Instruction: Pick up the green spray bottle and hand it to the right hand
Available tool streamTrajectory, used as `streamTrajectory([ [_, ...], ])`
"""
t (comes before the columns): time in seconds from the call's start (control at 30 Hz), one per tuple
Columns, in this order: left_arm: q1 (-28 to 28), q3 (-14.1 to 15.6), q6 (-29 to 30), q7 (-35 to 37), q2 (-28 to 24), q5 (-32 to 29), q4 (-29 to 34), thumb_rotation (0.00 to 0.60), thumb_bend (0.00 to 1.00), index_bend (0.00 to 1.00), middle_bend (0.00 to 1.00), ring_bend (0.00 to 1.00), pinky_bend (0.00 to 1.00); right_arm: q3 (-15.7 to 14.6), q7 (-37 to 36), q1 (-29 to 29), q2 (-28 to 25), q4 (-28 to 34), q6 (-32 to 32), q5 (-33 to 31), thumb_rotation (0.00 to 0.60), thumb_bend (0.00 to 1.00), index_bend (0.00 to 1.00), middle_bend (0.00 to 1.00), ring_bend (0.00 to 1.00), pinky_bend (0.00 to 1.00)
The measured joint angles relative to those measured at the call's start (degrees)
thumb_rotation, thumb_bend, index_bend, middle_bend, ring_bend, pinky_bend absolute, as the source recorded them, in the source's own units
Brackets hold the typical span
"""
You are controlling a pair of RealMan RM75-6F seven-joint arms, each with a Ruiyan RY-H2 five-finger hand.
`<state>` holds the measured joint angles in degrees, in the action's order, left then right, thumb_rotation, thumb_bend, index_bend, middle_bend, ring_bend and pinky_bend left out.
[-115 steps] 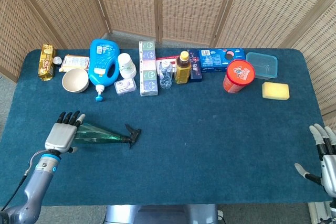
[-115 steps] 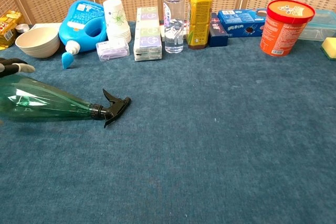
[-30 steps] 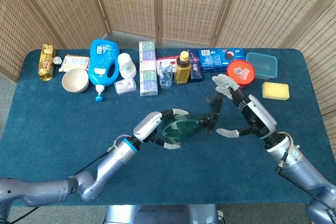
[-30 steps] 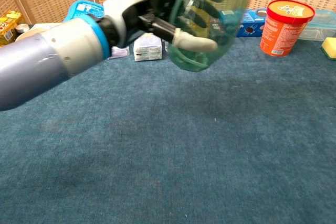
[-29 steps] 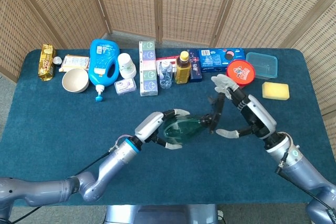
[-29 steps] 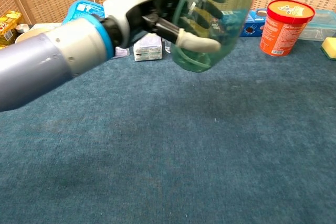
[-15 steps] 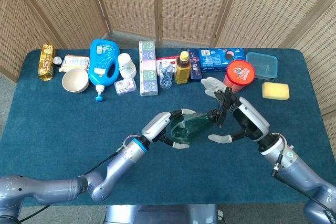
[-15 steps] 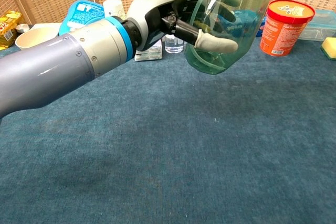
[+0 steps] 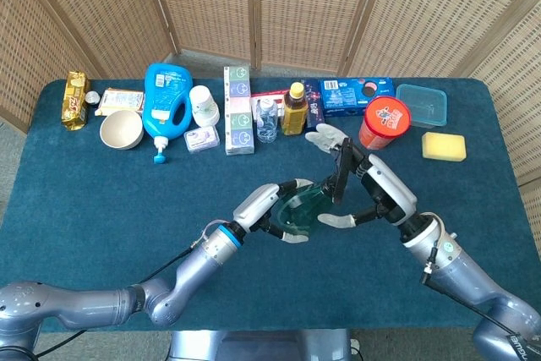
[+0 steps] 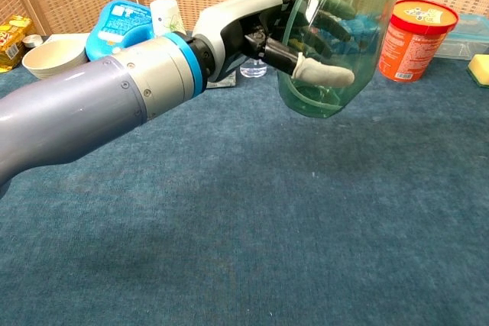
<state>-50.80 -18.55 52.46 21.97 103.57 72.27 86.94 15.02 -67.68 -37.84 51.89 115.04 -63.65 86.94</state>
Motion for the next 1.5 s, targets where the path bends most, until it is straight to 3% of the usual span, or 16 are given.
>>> streamTrajectory([
  [0.13, 0.30, 0.20, 0.23, 0.65, 0.00, 0.15, 0.29, 0.600, 0.00, 0.43, 0.42, 0.42, 0.56, 0.87, 3.52, -0.10, 0.96, 1.16, -0.01, -3.27, 0.600, 0.00, 0.19, 0.30, 0.17, 0.11],
  [0.37, 0.07, -0.25, 0.15, 0.68, 0.21, -0.13, 1.21, 0.600, 0.00, 0.43, 0.42, 0.42, 0.56, 1.65, 6.79, -0.15, 2.51, 2.98, 1.11, -5.96, 0.600, 0.01, 0.43, 0.54, 0.35, 0.22],
  [0.7, 0.38, 0.02, 0.60, 0.15, 0.25, -0.36, 1.80, 0.600, 0.00, 0.42, 0.42, 0.42, 0.56, 2.83, 10.52, 0.81, 3.61, 3.95, -0.21, -7.90, 0.600, 0.34, 0.63, 0.73, 0.50, 0.40],
  [0.8, 0.52, 0.09, 0.64, 0.40, 0.11, -0.26, 2.02, 0.600, 0.00, 0.42, 0.42, 0.41, 0.56, 3.16, 11.82, 1.14, 3.61, 4.53, -0.32, -8.83, 0.600, 0.41, 0.65, 0.74, 0.51, 0.41],
  [1.0, 0.96, 0.34, 1.02, 0.74, -0.15, 0.04, 2.46, 0.600, 0.00, 0.40, 0.40, 0.40, 0.56, 3.70, 13.55, 1.69, 3.85, 5.29, -0.58, -9.64, 0.600, 0.45, 0.66, 0.74, 0.51, 0.46],
  [1.17, 1.59, 0.68, 1.32, 1.98, -0.72, 0.56, 2.85, 0.600, 0.00, 0.38, 0.37, 0.39, 0.56, 4.19, 15.63, 2.46, 4.45, 5.95, -2.00, -9.73, 0.600, 0.63, 0.65, 0.70, 0.52, 0.69],
  [1.33, 1.94, 1.03, 1.41, 2.62, -1.02, 1.03, 2.82, 0.600, 0.00, 0.37, 0.36, 0.38, 0.56, 4.55, 15.27, 2.98, 4.98, 6.06, -2.29, -9.01, 0.600, 0.74, 0.66, 0.69, 0.53, 0.75],
  [1.43, 2.16, 1.28, 1.48, 3.00, -1.33, 1.36, 2.98, 0.600, 0.00, 0.29, 0.27, 0.34, 0.56, 4.71, 15.31, 3.22, 5.10, 5.90, -2.27, -8.73, 0.600, 0.75, 0.66, 0.69, 0.53, 0.75],
  [1.5, 2.29, 1.57, 1.22, 3.42, -1.89, 1.68, 3.36, 0.600, 0.00, 0.14, 0.13, 0.27, 0.56, 4.79, 15.57, 3.42, 4.97, 5.85, -2.32, -8.55, 0.600, 0.75, 0.66, 0.69, 0.53, 0.75],
])
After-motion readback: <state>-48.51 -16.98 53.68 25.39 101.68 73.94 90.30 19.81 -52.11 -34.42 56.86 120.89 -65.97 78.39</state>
